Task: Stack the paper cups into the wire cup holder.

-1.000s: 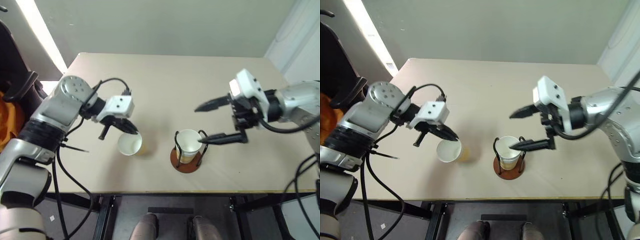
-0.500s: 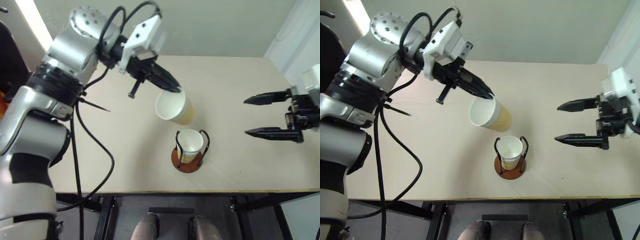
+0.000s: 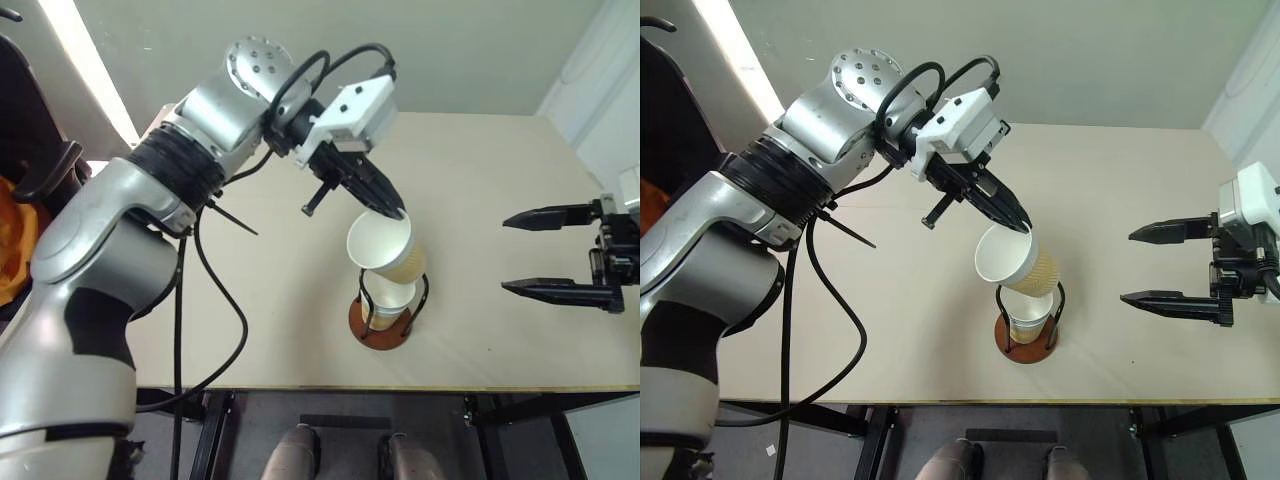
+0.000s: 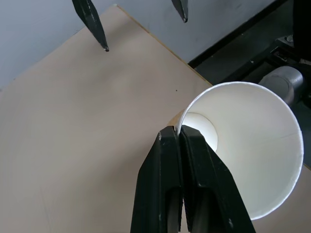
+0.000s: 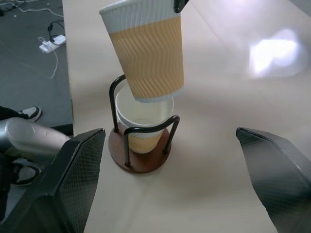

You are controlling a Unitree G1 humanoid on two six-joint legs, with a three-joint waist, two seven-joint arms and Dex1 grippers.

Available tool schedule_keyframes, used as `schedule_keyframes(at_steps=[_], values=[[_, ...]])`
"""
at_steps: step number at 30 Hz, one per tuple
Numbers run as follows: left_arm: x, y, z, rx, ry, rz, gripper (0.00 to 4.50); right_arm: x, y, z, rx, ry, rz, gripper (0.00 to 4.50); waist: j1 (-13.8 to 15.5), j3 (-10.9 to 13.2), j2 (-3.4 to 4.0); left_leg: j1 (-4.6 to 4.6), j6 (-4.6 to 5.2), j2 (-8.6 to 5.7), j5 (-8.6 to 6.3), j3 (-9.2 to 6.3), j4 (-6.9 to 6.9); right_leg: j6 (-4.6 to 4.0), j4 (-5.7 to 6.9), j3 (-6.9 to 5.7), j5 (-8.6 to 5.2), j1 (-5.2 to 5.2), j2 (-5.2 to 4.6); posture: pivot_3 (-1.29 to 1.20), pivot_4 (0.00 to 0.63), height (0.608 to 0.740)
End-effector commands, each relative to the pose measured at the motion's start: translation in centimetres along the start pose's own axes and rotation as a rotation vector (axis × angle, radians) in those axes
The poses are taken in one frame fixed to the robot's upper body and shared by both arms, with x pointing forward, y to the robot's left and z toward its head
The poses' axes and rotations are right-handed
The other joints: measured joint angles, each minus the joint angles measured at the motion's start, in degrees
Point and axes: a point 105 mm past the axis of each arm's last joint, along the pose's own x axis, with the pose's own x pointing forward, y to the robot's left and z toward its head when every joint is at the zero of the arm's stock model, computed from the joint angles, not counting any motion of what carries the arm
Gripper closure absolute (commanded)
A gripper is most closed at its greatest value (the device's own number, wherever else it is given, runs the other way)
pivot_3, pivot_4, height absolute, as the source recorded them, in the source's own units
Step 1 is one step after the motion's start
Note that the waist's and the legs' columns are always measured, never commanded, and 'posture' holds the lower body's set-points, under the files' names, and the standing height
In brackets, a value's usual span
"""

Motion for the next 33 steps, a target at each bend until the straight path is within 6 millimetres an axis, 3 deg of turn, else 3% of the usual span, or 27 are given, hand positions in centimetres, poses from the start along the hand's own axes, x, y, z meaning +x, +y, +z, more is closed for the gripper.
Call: schedule_keyframes(at_steps=[1, 11, 28, 31, 33], values=[[-0.2, -0.1, 1.0, 0.054, 0.001, -0.042, 4.40, -1.1, 0.2, 1.2, -0.048, 0.003, -0.045, 0.00, 0.07, 0.00, 0.00, 0.01, 0.01, -0.02, -0.01, 0.07, -0.01, 0.01, 0.00, -0.01, -0.01, 0.00, 0.02, 0.00, 0.150, 0.740], [0.8, -0.2, -0.2, 0.092, 0.083, -0.094, 4.40, -1.4, 0.6, 0.8, -0.036, 0.023, -0.069, 0.00, 0.21, 0.00, 0.01, 0.07, 0.06, -0.01, -0.04, 0.07, 0.14, 0.07, 0.03, 0.06, -0.01, 0.08, -0.02, 0.00, 0.150, 0.740], [2.2, -0.4, 0.2, 0.165, 0.126, -0.182, 4.40, -1.2, 0.6, 0.4, -0.043, 0.043, -0.093, 0.00, 0.32, 0.00, 0.01, 0.05, 0.29, -0.03, -0.28, 0.16, 0.50, 0.24, 0.03, 0.10, -0.05, 0.23, -0.02, 0.00, 0.150, 0.740], [2.3, -0.3, 0.2, 0.166, 0.128, -0.182, 3.84, -1.1, 0.6, 0.3, -0.043, 0.044, -0.094, 0.00, 0.34, 0.00, 0.01, 0.07, 0.32, -0.02, -0.37, 0.18, 0.59, 0.27, 0.03, 0.10, -0.07, 0.27, -0.01, 0.00, 0.150, 0.740], [2.3, -0.3, 0.2, 0.165, 0.128, -0.184, 3.23, -1.1, 0.6, 0.3, -0.044, 0.043, -0.096, 0.00, 0.37, 0.00, 0.01, 0.07, 0.33, -0.02, -0.40, 0.20, 0.63, 0.28, 0.03, 0.10, -0.08, 0.29, 0.00, 0.00, 0.150, 0.740]])
